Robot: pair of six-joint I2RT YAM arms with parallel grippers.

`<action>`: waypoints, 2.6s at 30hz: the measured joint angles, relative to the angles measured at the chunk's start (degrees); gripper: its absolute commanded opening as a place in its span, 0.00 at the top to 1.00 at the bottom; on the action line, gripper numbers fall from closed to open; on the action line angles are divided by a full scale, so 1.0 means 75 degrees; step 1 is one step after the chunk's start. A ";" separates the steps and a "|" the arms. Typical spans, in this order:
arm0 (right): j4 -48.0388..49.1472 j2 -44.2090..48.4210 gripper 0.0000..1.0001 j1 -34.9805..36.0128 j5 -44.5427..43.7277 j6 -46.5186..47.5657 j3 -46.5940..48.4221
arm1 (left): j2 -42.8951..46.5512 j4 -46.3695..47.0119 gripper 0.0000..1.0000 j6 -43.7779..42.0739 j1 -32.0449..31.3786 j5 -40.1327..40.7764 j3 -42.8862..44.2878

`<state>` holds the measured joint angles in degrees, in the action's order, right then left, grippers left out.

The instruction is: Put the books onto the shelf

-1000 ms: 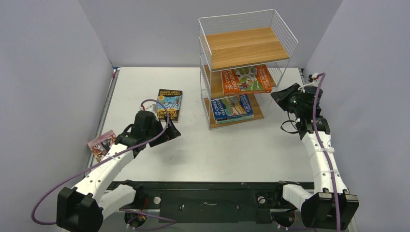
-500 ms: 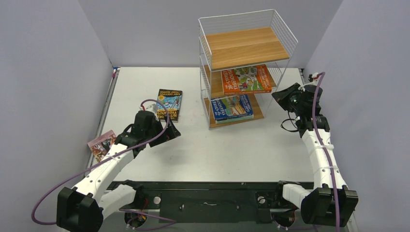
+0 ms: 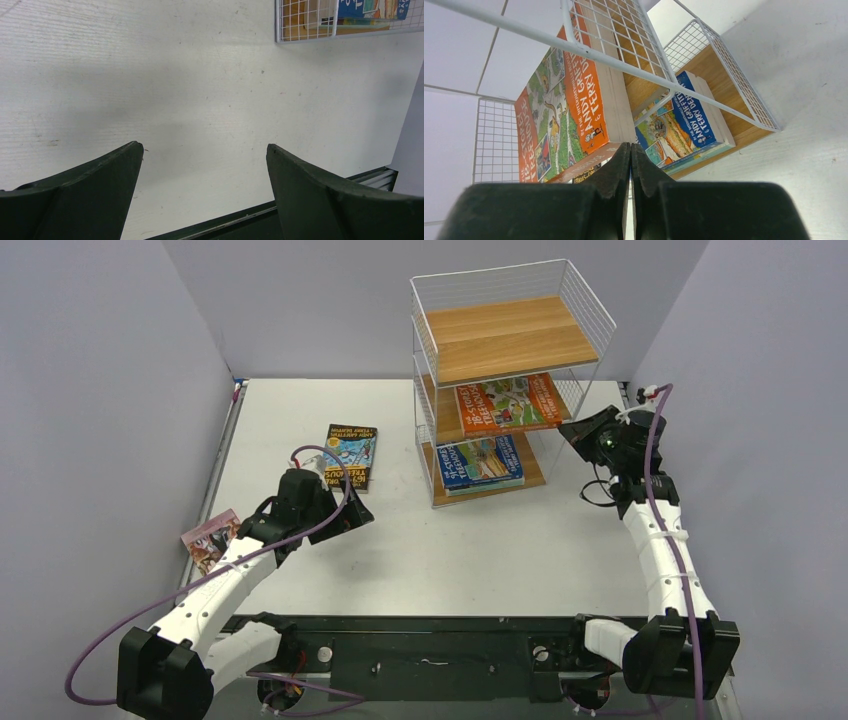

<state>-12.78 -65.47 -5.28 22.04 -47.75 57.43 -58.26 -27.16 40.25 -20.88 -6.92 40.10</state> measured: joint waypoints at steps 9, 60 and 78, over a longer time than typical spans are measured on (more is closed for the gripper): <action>0.0207 -0.0146 1.00 0.0000 0.0140 -0.0152 0.0131 | 0.0000 0.0000 0.07 0.0000 0.0000 0.0000 0.0000; 0.0901 -0.0364 0.91 0.1920 -0.1105 -0.0621 -0.0108 | 0.0102 0.0044 0.08 0.0003 0.0079 -0.0050 -0.0020; 0.1142 -0.0472 0.92 0.2693 -0.1110 -0.0737 -0.0085 | 0.0128 0.0032 0.07 0.0012 0.0099 -0.0050 -0.0055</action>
<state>-4.21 -69.01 14.92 13.72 -53.28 56.80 -57.30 -26.92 40.34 -20.14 -7.29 39.68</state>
